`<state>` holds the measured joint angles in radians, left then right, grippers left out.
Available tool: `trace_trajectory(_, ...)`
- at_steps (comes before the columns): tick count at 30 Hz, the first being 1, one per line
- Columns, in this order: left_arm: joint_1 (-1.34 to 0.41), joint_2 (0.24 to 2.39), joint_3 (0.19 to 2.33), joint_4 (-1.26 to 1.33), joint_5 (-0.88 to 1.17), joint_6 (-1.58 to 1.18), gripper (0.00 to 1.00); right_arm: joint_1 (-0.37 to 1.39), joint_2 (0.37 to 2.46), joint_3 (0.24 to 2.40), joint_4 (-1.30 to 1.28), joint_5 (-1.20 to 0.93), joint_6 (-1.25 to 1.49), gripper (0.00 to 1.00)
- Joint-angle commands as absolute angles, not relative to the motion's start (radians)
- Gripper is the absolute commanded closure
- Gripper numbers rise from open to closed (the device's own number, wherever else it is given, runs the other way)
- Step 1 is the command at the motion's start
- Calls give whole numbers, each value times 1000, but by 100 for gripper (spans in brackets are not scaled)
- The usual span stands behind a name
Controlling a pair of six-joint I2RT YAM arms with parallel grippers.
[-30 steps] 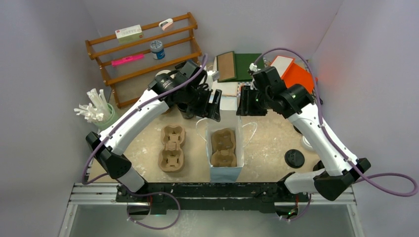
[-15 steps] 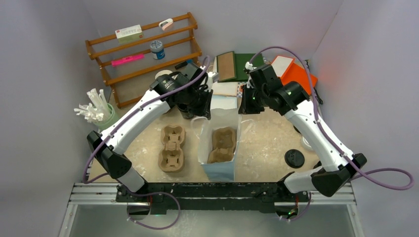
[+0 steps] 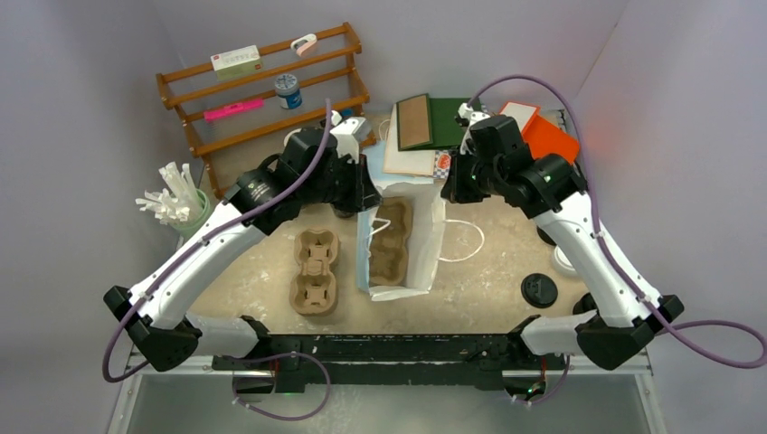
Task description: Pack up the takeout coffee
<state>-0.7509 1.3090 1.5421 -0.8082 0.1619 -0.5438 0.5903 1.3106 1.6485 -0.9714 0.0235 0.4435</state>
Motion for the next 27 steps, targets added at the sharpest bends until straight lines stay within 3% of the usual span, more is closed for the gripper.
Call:
trace_trajectory(1,-749,1274,1482,-628,129,-632,100,594,1350,1694,-931,93,390,100)
trace_trajectory(3,-747,1286,1486,-623,115,-650,100,595,1393,1764,-941,98,376,90)
trace_trajectory(8,-744,1347,1515,-642,124,-718,100,596,1491,1963,-970,110,298,79)
trace_trajectory(14,-680,1380,1510,-597,213,-890,100,596,1553,2084,-1054,125,257,73)
trace_trajectory(19,-668,1403,1516,-604,237,-972,100,595,1604,2163,-1127,133,255,48)
trace_trajectory(27,-641,1396,1532,-640,212,-972,100,595,1510,1938,-1108,30,395,33)
